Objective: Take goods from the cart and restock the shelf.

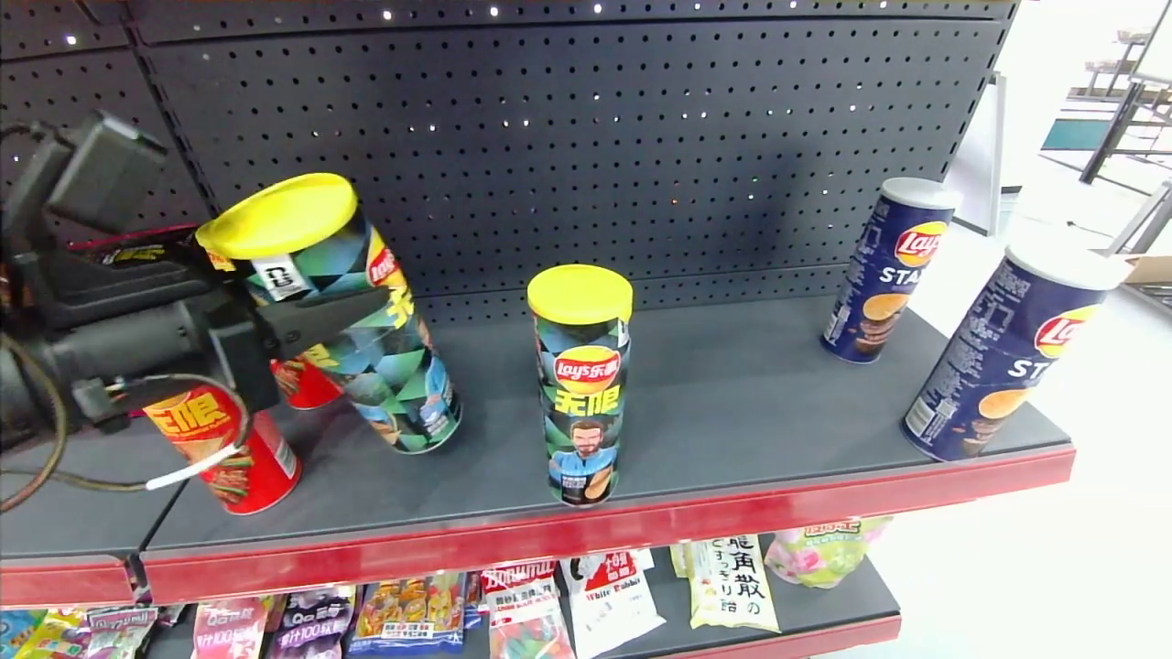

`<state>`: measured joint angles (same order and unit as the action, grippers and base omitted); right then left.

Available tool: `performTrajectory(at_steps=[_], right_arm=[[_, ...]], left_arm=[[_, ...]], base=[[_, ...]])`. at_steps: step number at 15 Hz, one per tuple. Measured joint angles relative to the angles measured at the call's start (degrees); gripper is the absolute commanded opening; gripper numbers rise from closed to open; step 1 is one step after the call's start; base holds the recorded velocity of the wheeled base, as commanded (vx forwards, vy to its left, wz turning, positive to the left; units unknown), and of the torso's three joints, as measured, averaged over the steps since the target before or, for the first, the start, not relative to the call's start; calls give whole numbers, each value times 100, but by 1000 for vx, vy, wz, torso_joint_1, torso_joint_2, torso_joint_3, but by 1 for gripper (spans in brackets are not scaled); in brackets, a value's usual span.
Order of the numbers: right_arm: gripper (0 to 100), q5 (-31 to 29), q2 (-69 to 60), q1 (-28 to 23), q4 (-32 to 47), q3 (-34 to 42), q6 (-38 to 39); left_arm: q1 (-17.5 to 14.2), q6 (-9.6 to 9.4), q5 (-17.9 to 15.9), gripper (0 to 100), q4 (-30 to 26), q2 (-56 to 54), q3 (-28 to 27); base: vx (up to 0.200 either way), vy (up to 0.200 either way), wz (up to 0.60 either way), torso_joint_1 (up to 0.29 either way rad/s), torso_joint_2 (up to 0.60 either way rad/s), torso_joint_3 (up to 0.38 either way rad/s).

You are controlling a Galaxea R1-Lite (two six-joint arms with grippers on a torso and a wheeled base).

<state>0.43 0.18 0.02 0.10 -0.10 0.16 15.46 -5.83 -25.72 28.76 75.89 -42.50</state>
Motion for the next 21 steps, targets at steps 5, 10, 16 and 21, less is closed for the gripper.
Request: performTrajectory(at_steps=[5,10,16,21], right_arm=[[100,0,0,2,0,0,2],[100,0,0,0,0,0,0],[100,0,0,0,0,0,2],[100,0,0,2,0,0,2]], left_arm=[[383,20,118,0,354,1477,-1100],[562,20,117,0,358,2776,-2358],[846,6,96,0,393,3557,-2975],[937,2,66,0,547,3778,-3049]], base=[[0,0,0,0,0,0],[0,0,0,0,0,0],[0,0,0,0,0,0],[0,0,0,0,0,0]])
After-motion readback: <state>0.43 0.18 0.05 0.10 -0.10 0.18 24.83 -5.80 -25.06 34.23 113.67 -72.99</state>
